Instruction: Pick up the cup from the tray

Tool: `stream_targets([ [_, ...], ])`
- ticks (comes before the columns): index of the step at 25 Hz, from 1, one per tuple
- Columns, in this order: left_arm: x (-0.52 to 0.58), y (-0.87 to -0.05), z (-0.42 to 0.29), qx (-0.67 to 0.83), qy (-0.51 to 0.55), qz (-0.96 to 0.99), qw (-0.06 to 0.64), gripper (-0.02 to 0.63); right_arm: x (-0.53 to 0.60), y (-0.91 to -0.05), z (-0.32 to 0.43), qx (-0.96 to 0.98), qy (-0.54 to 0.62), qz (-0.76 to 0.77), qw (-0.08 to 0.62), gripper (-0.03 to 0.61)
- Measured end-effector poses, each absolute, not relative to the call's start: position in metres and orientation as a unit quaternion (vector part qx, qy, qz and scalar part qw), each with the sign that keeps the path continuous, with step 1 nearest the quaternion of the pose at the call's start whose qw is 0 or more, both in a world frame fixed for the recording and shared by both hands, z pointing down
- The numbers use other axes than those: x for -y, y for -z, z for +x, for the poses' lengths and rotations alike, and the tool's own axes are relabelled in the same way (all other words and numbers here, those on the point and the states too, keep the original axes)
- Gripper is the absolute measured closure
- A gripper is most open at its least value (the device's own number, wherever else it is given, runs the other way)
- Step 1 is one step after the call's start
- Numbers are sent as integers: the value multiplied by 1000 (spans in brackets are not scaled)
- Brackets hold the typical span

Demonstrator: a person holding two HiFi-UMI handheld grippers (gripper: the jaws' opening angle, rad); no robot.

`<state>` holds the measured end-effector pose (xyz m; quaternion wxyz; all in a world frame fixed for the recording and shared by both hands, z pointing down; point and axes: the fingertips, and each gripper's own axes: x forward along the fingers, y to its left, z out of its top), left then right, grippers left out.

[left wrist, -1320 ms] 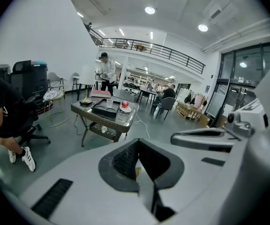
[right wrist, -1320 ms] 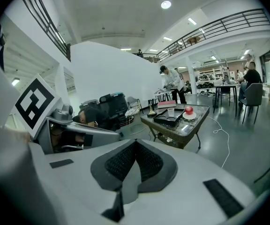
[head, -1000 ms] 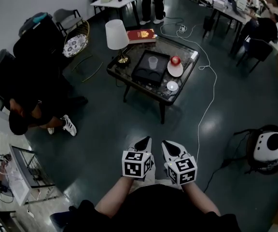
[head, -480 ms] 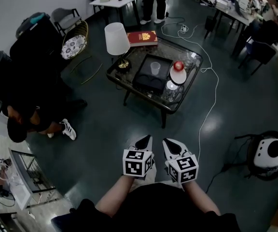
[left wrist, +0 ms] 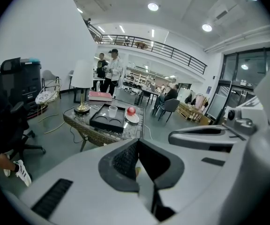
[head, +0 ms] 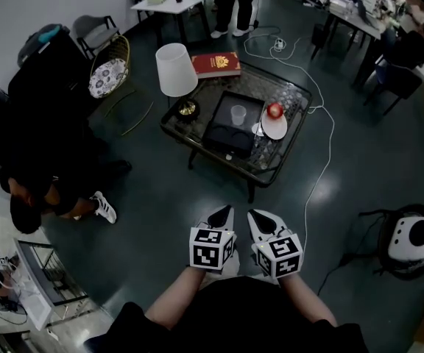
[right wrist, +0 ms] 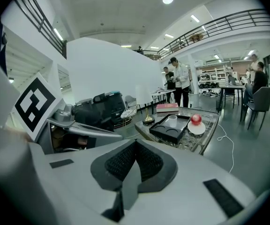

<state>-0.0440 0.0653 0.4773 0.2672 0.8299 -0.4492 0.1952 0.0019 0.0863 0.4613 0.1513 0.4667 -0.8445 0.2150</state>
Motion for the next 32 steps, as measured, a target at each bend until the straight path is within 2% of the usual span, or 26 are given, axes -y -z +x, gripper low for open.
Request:
stream_targets([
  [32,98,-492,-49,406,-224,845,265,603,83,-474,2,808,-236,519,146,569],
])
